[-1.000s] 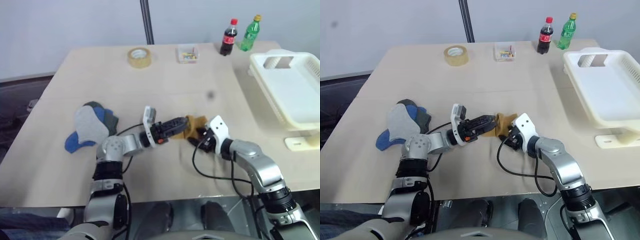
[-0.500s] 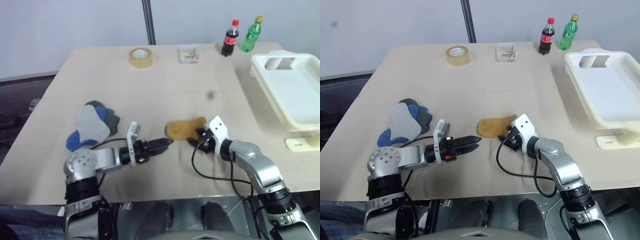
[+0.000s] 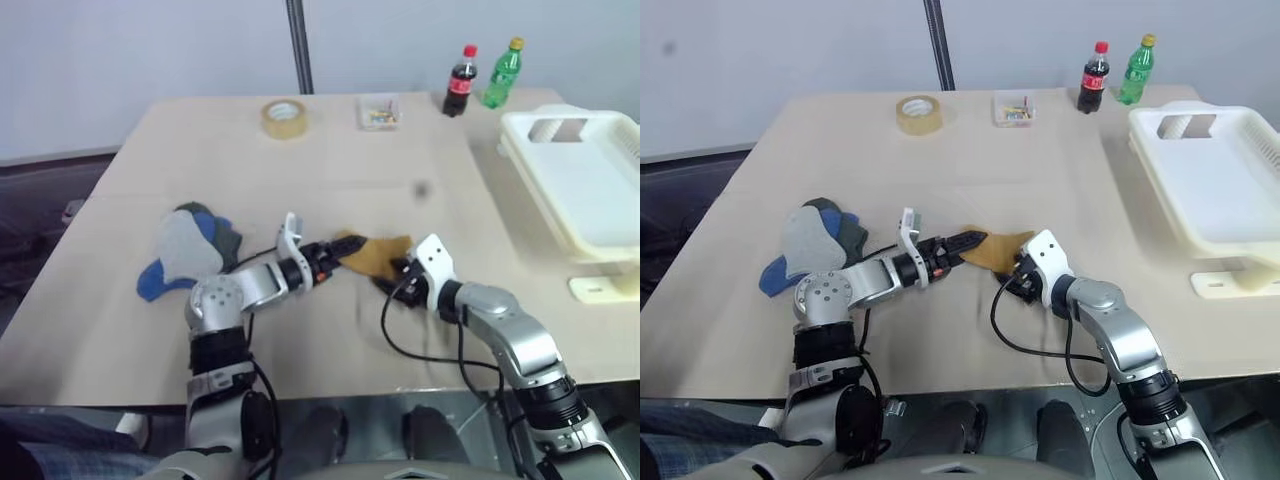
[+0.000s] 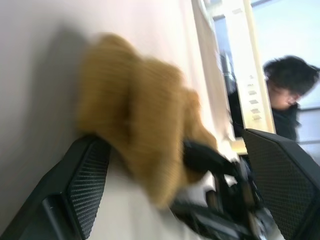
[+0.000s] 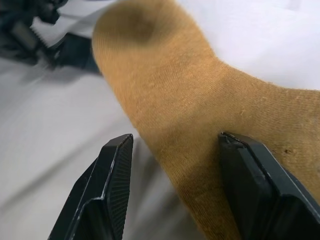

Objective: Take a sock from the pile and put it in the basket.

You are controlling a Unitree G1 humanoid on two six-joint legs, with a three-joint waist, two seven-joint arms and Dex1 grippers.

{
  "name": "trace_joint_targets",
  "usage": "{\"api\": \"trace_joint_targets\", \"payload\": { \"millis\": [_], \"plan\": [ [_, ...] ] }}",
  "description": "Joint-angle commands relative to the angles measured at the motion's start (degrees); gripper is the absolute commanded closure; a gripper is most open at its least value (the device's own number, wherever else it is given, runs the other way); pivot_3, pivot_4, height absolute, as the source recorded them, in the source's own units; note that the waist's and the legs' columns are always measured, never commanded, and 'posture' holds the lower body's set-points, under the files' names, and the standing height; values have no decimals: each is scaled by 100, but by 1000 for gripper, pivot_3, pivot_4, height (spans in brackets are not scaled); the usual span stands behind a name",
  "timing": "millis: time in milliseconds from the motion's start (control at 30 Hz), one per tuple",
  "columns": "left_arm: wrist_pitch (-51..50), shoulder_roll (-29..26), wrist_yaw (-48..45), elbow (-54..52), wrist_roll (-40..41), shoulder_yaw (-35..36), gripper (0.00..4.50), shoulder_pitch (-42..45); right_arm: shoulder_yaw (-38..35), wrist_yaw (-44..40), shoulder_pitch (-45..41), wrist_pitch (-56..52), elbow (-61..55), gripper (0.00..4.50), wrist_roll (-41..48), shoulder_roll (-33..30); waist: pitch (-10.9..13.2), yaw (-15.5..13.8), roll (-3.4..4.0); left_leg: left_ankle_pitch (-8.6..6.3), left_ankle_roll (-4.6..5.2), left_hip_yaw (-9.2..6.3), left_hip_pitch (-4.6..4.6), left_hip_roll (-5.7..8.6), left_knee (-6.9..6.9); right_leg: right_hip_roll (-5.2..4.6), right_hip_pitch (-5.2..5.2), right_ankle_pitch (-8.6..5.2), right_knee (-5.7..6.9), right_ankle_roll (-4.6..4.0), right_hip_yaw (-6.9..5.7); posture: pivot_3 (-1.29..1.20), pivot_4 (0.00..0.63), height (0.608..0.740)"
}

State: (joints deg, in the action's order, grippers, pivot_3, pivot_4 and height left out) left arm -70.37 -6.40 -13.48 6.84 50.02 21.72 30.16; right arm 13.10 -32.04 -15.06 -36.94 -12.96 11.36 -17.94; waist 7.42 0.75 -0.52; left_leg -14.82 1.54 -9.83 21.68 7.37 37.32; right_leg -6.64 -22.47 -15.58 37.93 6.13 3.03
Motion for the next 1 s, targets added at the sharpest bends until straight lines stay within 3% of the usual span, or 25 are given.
{"api": "trace_joint_targets", "payload": {
  "millis": [33, 167, 367, 733, 1000],
  "plan": [
    [578, -125, -228, 290, -407, -256, 46, -55, 37, 24, -24, 25, -44, 1702, -19, 15, 0, -1, -1, 0, 0, 0, 1, 0, -1, 0, 0, 0, -2, 0, 0, 0, 150, 740],
    [766, 6, -428, 454, -197, -206, 46, 78, 21, 6, -69, 19, -30, 1702, -24, 5, 3, -11, -4, 0, 1, -1, 7, 1, -1, -2, -5, 0, -5, 0, -1, 0, 150, 740],
    [229, 16, -797, 272, 440, -108, 46, 62, -4, 9, -65, 6, -53, 1702, -36, -22, 12, -7, -17, 0, 2, -4, 23, 1, -3, -1, -21, 0, -8, 0, -2, 0, 150, 740],
    [-357, 195, -641, 37, 1554, 272, 46, 308, 42, -10, -71, 37, -22, 1702, -75, -32, 27, -7, -37, 0, 2, -5, 30, 1, -6, -1, -30, 0, -10, -1, -2, 0, 150, 740],
    [-304, 693, -486, 232, 1520, -173, 46, 256, -51, -35, -152, -96, -149, 1702, 81, 47, 34, -3, -44, 0, 2, -5, 32, 1, -7, -1, -29, 0, -12, 0, -2, 0, 150, 740]
  ]
}}
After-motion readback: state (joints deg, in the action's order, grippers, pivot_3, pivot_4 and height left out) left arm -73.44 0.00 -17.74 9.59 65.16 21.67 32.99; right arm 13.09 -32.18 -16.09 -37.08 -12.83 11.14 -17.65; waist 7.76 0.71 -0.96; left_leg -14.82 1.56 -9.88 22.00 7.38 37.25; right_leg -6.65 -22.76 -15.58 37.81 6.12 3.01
